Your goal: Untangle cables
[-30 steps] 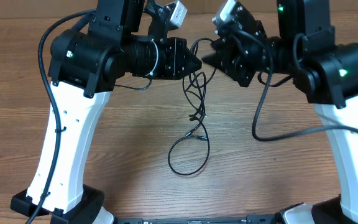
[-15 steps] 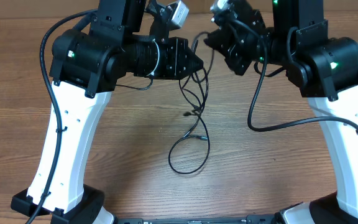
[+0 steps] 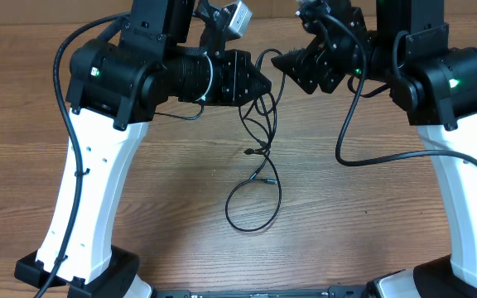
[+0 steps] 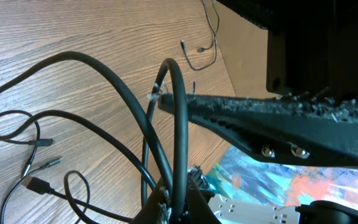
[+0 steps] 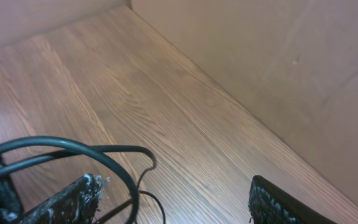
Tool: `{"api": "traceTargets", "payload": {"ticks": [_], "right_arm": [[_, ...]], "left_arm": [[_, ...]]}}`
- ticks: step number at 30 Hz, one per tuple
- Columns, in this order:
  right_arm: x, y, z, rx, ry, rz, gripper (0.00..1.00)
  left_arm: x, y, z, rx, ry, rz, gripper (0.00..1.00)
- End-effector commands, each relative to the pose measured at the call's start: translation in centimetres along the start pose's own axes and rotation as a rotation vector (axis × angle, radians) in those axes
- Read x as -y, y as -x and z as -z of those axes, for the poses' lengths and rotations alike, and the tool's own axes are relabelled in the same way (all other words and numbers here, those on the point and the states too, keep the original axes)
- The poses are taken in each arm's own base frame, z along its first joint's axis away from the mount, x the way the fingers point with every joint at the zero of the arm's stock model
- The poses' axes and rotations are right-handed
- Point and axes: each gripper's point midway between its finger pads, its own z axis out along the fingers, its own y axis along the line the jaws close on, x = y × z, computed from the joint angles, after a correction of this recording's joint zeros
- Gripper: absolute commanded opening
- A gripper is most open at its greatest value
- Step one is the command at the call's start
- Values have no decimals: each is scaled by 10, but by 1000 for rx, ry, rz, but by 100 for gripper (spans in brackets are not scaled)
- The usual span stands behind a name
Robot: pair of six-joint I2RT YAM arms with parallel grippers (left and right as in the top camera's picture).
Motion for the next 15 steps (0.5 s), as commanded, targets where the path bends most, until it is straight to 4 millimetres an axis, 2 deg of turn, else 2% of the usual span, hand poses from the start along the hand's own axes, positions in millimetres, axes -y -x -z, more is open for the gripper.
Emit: {"api": "traceTargets", "payload": {"ticks": [1, 4, 6, 7, 8, 10, 11, 12, 15], "right_arm": [[-7, 8, 1, 35, 45, 1, 75], [-10, 10, 2, 46, 61, 3, 75], [-12, 11, 1, 50, 75, 3, 69], [-13, 11, 1, 51, 79, 3, 58], [-12, 10, 0, 49, 79, 2, 42], [-12, 10, -1, 47, 80, 0, 36], [-12, 10, -1, 47, 80, 0, 26], [-12, 10, -1, 48, 80, 1, 4], [-12, 10, -1, 50, 79, 2, 4]], "left_arm": [[11, -1, 1, -7, -41, -11, 5], [16, -1, 0, -6, -62, -23, 5], [19, 0, -1, -5, -69, -32, 5], [20, 0, -1, -5, -70, -35, 5], [20, -1, -2, -7, -72, -36, 5], [23, -3, -3, -14, -75, -41, 4], [25, -5, -4, -19, -78, -44, 4], [26, -6, -5, -21, -80, -46, 4], [28, -7, -6, -27, -83, -49, 4]]}}
